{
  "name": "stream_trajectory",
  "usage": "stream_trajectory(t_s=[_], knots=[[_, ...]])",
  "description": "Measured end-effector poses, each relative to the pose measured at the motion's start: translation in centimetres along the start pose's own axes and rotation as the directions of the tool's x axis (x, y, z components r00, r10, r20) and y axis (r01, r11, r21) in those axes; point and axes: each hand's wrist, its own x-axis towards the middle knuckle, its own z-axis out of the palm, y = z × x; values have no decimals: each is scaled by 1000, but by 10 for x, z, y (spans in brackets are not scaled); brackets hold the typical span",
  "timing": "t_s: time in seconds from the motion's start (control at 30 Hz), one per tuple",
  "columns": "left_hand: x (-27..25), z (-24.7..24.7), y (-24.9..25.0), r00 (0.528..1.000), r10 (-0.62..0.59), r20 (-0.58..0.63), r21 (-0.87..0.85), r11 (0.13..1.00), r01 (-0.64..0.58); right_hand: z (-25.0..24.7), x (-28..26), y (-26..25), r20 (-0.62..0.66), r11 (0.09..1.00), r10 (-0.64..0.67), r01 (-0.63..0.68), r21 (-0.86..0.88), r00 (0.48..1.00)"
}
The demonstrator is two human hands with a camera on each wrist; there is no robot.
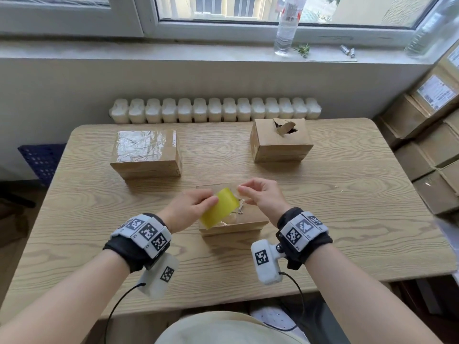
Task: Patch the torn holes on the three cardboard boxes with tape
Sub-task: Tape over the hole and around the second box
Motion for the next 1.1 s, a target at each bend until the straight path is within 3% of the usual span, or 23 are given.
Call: stream_trajectory(t_s=[0.2,0.37,0.47,0.57,0.63,0.7,0.77,0.9,1.0,1.1], knots=[[4,-11,-9,991,-126,-37,127,983,130,-18,-2,0,-35,993,1,3,119,999],[2,-12,-1,985,-170,39,-186,967,174,-22,2,3,-38,992,55,-50,118,998],[-3,-15,-2,964,-223,144,-399,878,263,-24,7,7,-71,979,120,-106,176,990],[-3,-19,-2,950,-243,196,-450,838,308,-26,10,8,-54,971,144,-130,198,988],[0,-23,-4,956,-238,174,-347,893,286,-28,10,11,-48,976,130,-119,183,990],[2,-30,-10,963,-250,98,-140,955,262,-33,9,14,-75,976,126,-110,187,989],[4,-35,-17,955,-295,9,86,952,293,-37,10,18,-103,977,129,-109,184,986],[13,-38,-21,936,-339,-92,320,880,351,-36,13,26,-140,978,147,-123,167,979],[21,-34,-23,910,-395,-125,510,761,400,-36,16,33,-142,977,166,-143,159,976],[32,-30,-25,895,-433,-106,618,676,401,-35,22,44,-169,986,164,-163,20,972]])
